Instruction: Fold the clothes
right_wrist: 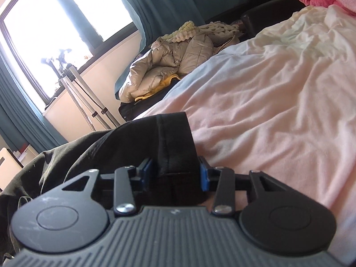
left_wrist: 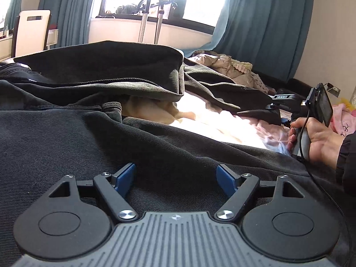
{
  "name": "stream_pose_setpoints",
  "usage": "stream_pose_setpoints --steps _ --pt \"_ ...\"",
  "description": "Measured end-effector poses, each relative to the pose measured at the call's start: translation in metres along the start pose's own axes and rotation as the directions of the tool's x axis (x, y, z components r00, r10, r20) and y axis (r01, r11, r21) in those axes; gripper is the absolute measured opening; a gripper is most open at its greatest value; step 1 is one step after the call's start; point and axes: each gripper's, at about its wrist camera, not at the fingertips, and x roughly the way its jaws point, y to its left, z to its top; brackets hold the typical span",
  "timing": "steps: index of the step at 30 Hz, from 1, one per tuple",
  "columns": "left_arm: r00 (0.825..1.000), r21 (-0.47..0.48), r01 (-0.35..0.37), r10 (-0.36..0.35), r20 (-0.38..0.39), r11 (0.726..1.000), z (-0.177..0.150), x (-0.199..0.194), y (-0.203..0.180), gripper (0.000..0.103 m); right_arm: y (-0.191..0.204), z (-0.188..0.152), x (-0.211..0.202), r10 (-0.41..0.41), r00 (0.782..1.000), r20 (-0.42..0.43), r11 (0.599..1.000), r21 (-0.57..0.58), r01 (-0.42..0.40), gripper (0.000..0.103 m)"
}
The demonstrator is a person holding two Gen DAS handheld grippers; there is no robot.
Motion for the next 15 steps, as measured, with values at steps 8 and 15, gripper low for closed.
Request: stream_pose_setpoints --steps 8,15 --pt "1.0 -0.073 0.021 -0.019 0.018 0.997 0.007 -0.025 0.009 0.082 0.041 0.039 -0.075 -0.055 0.987 0.151 0.992 -0.101 0.07 0.021" --pt "0.994 -0.056 0.044 -0.038 0.105 0.997 0.018 -0.069 0.005 0.082 0.026 0.118 -0.164 -0.144 0.938 0.314 0.982 -0.07 0.174 0.019"
